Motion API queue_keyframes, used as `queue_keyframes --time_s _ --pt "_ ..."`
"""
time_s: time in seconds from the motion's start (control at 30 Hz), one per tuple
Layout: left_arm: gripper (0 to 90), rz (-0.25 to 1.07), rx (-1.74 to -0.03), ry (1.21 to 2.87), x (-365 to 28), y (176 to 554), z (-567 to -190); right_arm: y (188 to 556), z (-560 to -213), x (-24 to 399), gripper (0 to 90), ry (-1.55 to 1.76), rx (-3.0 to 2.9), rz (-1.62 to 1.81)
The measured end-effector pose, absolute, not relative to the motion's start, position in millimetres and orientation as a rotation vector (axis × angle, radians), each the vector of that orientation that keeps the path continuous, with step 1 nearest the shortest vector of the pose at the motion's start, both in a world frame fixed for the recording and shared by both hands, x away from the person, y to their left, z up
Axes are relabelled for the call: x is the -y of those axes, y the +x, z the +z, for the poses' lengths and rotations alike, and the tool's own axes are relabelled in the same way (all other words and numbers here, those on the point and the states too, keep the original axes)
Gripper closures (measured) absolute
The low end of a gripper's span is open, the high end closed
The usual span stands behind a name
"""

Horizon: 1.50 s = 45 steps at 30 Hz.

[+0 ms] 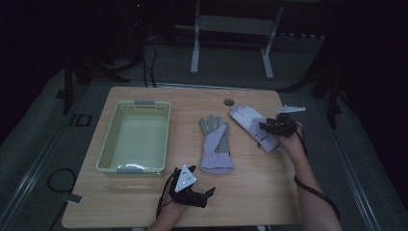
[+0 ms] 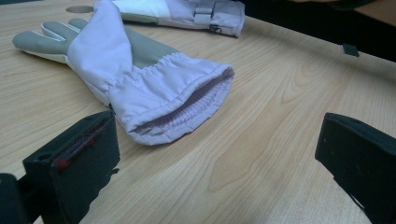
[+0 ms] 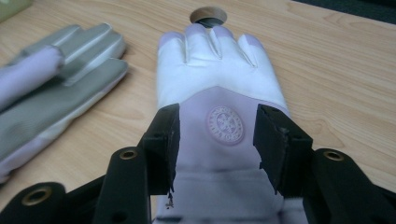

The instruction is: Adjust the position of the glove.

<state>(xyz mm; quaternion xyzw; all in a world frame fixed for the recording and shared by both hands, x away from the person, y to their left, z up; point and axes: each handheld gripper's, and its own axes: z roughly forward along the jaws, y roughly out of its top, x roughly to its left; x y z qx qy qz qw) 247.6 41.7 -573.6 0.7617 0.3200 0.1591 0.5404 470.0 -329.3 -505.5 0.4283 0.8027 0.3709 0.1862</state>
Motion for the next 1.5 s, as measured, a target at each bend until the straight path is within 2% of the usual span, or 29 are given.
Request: queue_keyframes --time_s 0.3,0.43,0.57,0.77,0.83,0.87,1.23,1.5 --pt "0.0 0.378 -0.762 1.811 -42 248 -574 489 -539 324 51.7 1.205 -2.357 0.924" --pt "0.0 0.378 -0.764 1.809 -42 248 -574 490 -543 325 54.8 1.200 -2.360 0.945" --pt "0.0 0.380 -0.763 1.810 -41 247 -574 489 -544 327 66.0 1.219 -2.359 0.981" --pt "0.0 0.378 -0.767 1.810 -42 248 -574 488 -541 326 77.6 1.312 -2.348 1.000" --pt "0.0 0.378 -0.767 1.810 -42 248 -574 486 -534 326 87.1 1.331 -2.330 0.997" --pt "0.0 0.378 -0.767 1.810 -42 248 -574 485 -529 326 87.7 1.350 -2.312 0.995" --pt "0.0 0.380 -0.766 1.810 -41 248 -574 459 -488 333 88.6 1.379 -2.222 1.013" --pt "0.0 0.385 -0.761 1.814 -41 247 -574 417 -447 342 88.7 1.447 -2.054 0.948"
